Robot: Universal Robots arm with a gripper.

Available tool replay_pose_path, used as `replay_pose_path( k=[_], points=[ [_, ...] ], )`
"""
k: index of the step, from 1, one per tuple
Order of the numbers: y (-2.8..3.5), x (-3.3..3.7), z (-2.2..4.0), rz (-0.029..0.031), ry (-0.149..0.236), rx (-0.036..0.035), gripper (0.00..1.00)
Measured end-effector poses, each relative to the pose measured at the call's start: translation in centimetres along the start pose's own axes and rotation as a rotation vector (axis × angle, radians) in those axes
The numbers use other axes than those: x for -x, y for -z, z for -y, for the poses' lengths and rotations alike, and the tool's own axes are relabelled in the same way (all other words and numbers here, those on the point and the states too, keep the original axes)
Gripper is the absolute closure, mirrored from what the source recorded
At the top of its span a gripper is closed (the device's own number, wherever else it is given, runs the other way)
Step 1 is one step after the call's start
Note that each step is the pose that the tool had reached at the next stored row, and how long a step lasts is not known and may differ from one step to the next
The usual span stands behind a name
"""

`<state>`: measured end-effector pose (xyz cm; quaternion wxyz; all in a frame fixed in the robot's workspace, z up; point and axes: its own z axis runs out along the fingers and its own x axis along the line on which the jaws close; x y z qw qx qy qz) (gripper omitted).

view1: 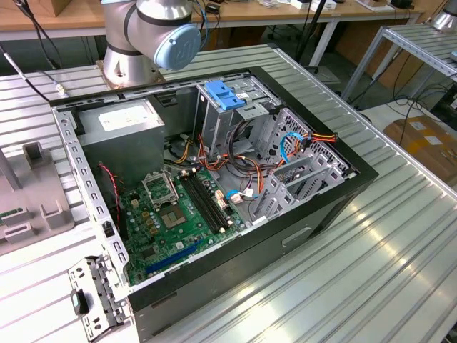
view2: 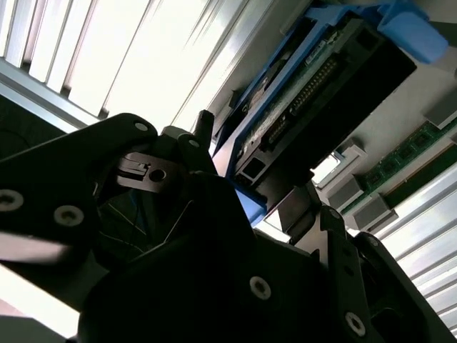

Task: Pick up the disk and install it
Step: 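Pick up the disk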

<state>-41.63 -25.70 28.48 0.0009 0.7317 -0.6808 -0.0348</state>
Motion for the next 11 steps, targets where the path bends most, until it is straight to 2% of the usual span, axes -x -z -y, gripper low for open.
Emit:
replay_pose_path(
  k=[4,7,8,11],
  points=[
    [-0.01,0.0,0.0,0.0,0.0,0.0,0.4],
    [-0.02,0.0,0.0,0.0,0.0,0.0,0.59],
    [-0.02,0.0,0.0,0.0001,0.0,0.0,0.62],
    [-0.02,0.0,0.0,0.0,0.0,0.0001,0.62]
  ],
)
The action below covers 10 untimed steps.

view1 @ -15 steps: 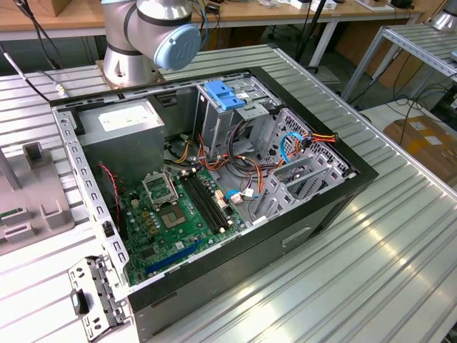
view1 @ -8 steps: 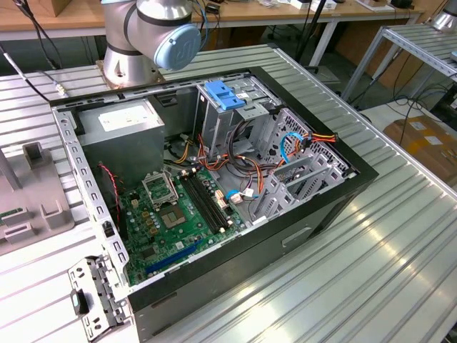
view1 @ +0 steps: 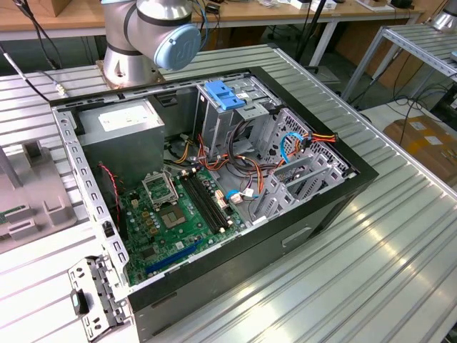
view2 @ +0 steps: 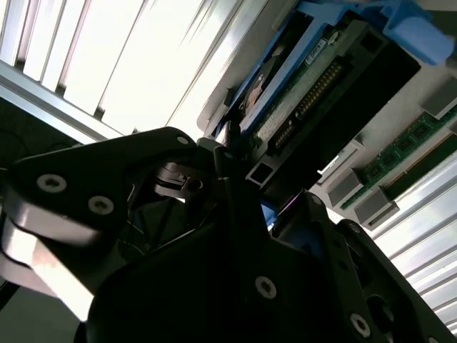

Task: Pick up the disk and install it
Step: 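Pick up the disk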

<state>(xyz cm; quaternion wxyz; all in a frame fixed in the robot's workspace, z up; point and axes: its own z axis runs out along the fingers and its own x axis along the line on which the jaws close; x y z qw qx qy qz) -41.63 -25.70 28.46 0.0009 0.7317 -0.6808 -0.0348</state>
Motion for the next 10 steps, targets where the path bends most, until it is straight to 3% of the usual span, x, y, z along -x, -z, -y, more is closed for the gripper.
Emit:
replay_pose_path(
  k=[10],
  points=[
    [-0.05,0.0,0.0,0.0,0.0,-0.0001,0.63]
  ],
)
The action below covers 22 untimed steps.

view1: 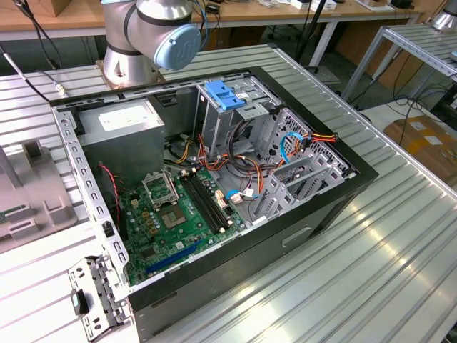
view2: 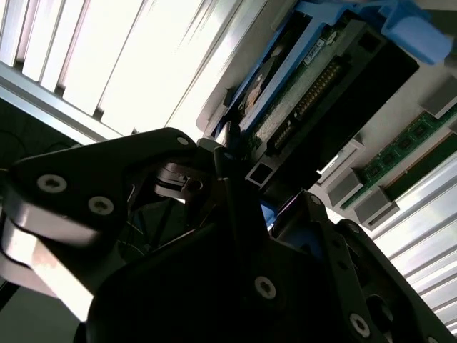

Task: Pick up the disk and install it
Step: 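Pick up the disk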

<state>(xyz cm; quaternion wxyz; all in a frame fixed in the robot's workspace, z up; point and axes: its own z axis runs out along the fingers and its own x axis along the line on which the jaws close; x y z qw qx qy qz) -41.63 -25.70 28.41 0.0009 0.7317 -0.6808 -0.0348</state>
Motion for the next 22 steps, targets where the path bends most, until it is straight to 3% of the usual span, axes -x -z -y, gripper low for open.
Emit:
replay_pose_path(
  k=[9,22],
  points=[
    [-0.02,0.0,0.0,0.0002,0.0,-0.0005,0.63],
    [0.48,0.06,-0.02,0.0002,0.0,0.0001,0.63]
  ],
)
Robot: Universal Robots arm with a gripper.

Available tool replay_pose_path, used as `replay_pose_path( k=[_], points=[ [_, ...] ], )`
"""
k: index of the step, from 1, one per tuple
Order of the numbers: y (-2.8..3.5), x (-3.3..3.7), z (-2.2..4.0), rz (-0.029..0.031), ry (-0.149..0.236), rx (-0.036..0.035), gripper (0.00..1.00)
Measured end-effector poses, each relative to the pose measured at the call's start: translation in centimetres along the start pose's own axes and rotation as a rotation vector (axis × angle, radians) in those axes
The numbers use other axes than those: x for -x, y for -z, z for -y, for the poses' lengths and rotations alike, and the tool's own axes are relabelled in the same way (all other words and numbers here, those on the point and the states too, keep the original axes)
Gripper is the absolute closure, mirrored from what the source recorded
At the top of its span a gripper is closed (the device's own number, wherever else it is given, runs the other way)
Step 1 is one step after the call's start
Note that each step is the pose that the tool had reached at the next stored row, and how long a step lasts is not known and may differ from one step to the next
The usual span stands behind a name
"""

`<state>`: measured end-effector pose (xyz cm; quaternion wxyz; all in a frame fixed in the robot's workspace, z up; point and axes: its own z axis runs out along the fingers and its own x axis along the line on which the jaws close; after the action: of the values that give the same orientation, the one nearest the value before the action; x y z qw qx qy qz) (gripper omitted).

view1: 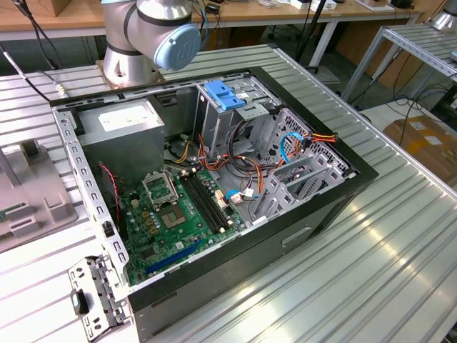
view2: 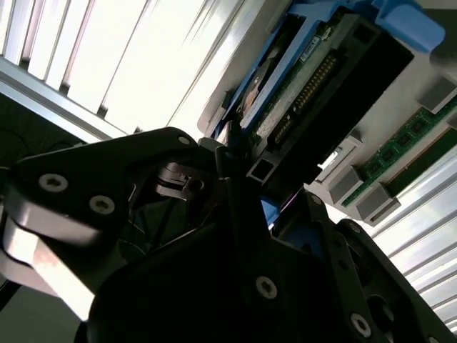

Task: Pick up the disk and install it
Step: 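Pick up the disk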

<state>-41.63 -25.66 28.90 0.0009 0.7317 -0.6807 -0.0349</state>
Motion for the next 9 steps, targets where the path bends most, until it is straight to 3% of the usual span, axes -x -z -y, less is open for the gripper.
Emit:
replay_pose_path(
  k=[5,9],
  points=[
    [0.12,0.04,0.0,0.0002,0.0,0.0002,0.63],
    [0.56,0.07,-0.02,0.0003,0.0,-0.0002,0.63]
  ],
)
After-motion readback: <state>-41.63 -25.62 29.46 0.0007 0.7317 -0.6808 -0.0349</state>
